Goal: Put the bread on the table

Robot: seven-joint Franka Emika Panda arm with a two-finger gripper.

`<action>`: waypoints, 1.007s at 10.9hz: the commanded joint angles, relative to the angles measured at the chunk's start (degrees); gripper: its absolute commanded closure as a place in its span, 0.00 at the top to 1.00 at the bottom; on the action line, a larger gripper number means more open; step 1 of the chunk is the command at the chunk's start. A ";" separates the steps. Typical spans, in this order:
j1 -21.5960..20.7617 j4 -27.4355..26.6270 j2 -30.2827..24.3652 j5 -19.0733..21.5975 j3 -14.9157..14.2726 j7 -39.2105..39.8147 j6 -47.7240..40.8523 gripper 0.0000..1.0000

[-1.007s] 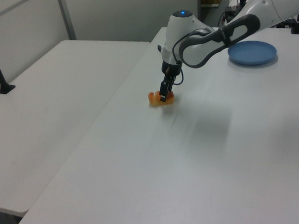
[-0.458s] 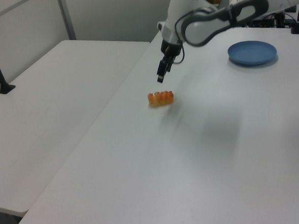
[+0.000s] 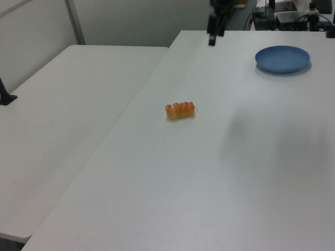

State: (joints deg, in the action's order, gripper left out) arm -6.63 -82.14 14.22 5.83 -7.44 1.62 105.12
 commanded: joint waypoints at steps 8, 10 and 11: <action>5.30 -14.26 -21.69 -0.03 9.17 -5.75 -16.97 1.00; 5.76 -16.72 -21.61 -0.47 11.83 -5.75 -12.67 1.00; 5.49 -16.73 -21.00 -0.73 11.83 -4.88 -11.53 1.00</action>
State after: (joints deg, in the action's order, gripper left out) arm -1.89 -95.21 -5.53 5.83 2.98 -3.60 89.43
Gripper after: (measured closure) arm 0.000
